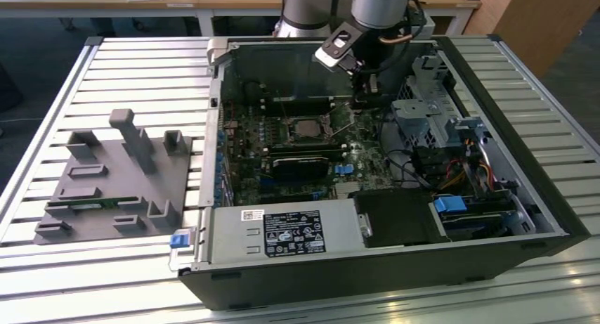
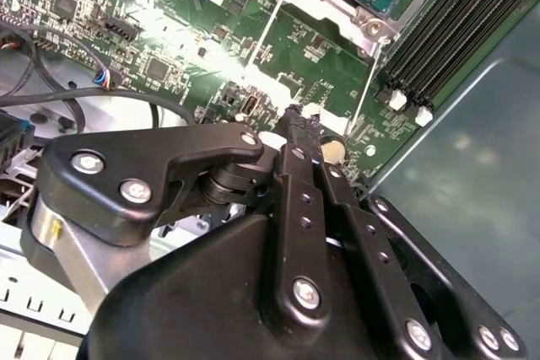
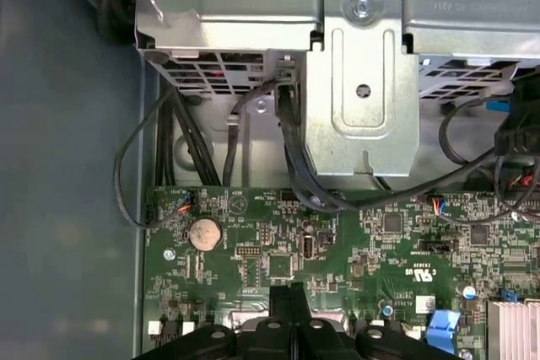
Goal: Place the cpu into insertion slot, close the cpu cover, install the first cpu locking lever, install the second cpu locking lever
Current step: 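Close the cpu cover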
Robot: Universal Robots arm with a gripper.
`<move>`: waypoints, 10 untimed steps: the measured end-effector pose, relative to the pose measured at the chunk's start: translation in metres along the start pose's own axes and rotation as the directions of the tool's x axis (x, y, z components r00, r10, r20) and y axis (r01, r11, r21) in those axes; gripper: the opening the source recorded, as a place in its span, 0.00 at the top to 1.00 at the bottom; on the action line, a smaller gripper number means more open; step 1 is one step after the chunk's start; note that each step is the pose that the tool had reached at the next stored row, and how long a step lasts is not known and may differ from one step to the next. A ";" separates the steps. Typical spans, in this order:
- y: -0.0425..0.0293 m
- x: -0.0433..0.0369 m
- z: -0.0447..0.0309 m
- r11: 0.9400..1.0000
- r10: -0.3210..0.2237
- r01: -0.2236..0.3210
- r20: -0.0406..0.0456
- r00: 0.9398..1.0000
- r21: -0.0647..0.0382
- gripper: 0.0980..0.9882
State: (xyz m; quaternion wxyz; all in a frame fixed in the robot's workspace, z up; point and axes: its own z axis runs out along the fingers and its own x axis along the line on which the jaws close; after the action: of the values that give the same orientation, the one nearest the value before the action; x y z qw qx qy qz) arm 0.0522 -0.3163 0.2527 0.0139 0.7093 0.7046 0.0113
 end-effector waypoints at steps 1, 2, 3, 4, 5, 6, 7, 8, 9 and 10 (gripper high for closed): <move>0.0010 0.0001 0.0001 1.000 0.000 0.000 0.000 1.000 0.001 0.99; 0.0021 0.0002 0.0003 1.000 0.000 0.000 0.000 1.000 0.002 0.99; 0.0032 0.0003 0.0006 1.000 0.000 0.000 0.000 1.000 0.003 0.99; 0.0039 0.0004 0.0010 1.000 0.000 0.000 0.000 1.000 0.003 0.99; 0.0047 0.0005 0.0013 1.000 0.000 0.000 0.000 1.000 0.003 0.99; 0.0054 0.0005 0.0017 1.000 0.000 0.000 0.000 1.000 0.003 0.99; 0.0063 0.0006 0.0021 1.000 0.000 0.000 0.000 1.000 0.003 0.99; 0.0072 0.0007 0.0024 1.000 0.000 0.000 0.000 1.000 0.004 0.99; 0.0079 0.0009 0.0027 1.000 0.000 0.000 0.000 1.000 0.004 0.99; 0.0087 0.0011 0.0029 1.000 0.000 0.000 0.000 1.000 0.004 0.99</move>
State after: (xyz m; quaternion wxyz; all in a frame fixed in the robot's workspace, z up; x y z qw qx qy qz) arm 0.0611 -0.3152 0.2501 0.0125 0.7094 0.7047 0.0098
